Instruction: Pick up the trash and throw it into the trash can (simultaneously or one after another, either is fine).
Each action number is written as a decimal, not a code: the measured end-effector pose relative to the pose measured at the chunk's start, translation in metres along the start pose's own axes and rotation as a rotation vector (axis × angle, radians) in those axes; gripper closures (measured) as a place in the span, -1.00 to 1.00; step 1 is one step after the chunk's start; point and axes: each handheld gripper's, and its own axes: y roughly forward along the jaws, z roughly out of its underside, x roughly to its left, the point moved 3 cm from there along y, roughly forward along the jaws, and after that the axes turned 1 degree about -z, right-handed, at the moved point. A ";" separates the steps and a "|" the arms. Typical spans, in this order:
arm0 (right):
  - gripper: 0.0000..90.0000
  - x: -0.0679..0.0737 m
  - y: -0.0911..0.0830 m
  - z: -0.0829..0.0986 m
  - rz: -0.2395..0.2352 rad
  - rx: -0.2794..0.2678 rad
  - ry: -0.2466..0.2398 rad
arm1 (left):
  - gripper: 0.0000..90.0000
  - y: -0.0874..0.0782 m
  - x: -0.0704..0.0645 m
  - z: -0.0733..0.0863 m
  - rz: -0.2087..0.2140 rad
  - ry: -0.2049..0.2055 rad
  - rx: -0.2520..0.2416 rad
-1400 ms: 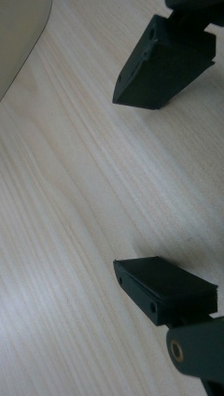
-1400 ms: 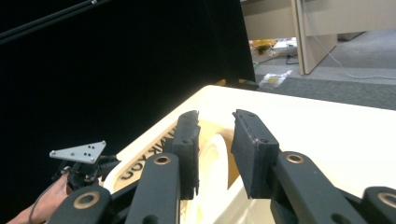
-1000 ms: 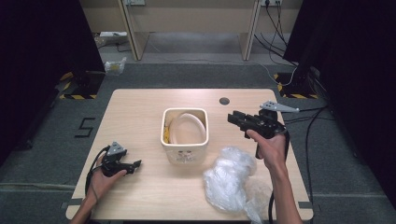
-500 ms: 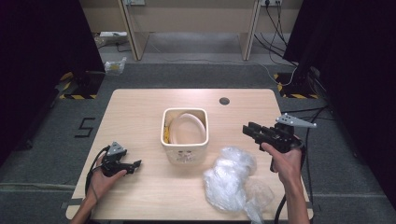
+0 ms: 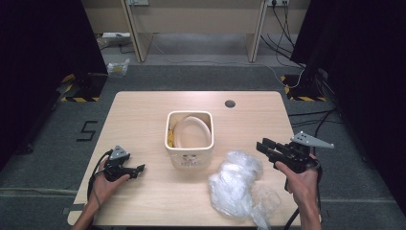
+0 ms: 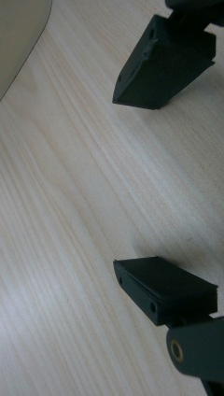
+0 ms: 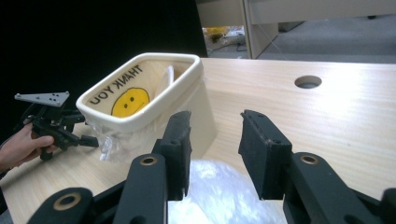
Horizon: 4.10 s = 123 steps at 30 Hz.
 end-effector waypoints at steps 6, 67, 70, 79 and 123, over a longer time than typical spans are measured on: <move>0.37 -0.002 -0.012 0.013 0.020 -0.006 0.011 | -0.64 0.000 0.000 0.000 -0.001 0.000 -0.002; -0.01 0.010 -0.027 0.128 0.120 0.163 0.027 | -0.64 0.000 0.000 0.000 -0.001 -0.002 -0.002; -0.03 0.011 -0.027 0.129 0.126 0.175 0.021 | -0.64 0.000 0.000 0.000 0.000 -0.001 -0.002; -0.07 0.006 -0.024 0.142 0.147 0.227 0.026 | -0.64 0.000 0.000 0.000 0.000 -0.001 -0.002; 0.99 -0.001 -0.011 0.158 0.123 0.312 -0.053 | -0.64 0.000 0.000 0.000 0.001 -0.001 0.002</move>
